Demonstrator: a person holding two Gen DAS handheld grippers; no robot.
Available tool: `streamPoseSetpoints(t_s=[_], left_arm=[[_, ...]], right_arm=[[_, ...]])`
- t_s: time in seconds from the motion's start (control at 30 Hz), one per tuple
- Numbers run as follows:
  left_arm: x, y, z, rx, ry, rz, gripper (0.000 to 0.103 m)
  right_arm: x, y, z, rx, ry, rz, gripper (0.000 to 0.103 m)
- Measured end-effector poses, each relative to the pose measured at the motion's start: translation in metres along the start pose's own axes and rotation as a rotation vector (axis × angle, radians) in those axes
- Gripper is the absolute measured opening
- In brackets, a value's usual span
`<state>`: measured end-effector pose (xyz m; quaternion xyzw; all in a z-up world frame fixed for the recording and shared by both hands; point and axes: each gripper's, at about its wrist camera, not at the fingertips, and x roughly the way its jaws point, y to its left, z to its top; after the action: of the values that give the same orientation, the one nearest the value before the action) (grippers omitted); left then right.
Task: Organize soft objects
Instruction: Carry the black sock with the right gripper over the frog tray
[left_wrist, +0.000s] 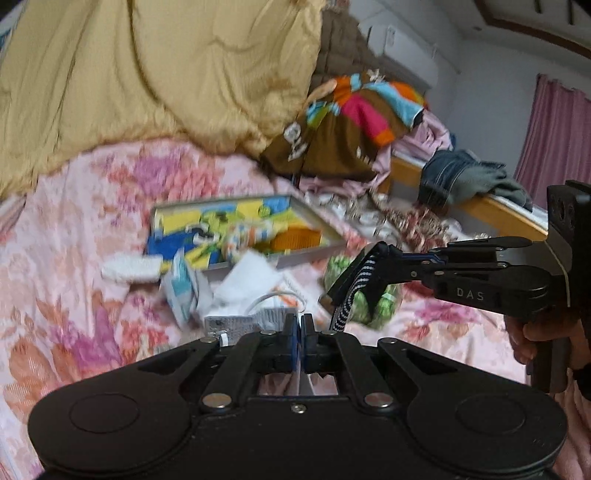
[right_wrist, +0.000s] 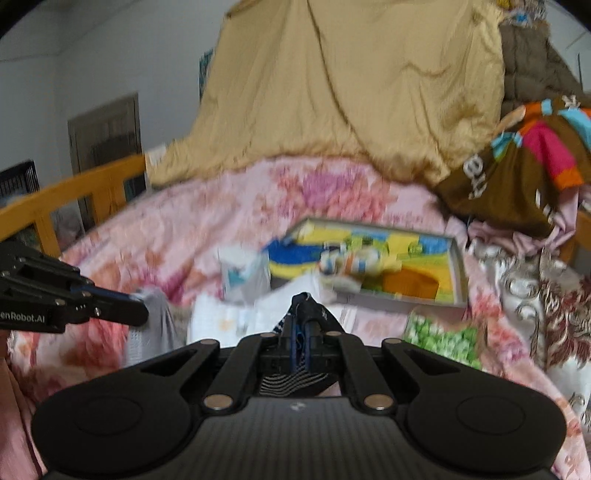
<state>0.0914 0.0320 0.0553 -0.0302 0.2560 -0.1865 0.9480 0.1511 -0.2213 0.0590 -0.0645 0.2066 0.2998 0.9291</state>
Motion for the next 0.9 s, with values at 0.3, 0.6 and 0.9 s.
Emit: streamPoseSetpoints(t_s=[0.3, 0.6, 0.9], left_arm=[[0.010, -0.005, -0.003, 0.031, 0.025, 0.027, 0.000], [0.003, -0.005, -0.001, 0.045, -0.067, 0.052, 0.000], [0.004, -0.006, 0.003, 0.052, -0.120, 0.080, 0.000]], right_arm=[[-0.002, -0.003, 0.005, 0.002, -0.060, -0.002, 0.004], [-0.003, -0.001, 0.005, 0.000, -0.101, 0.005, 0.004], [-0.001, -0.002, 0.006, -0.001, -0.124, 0.013, 0.004]])
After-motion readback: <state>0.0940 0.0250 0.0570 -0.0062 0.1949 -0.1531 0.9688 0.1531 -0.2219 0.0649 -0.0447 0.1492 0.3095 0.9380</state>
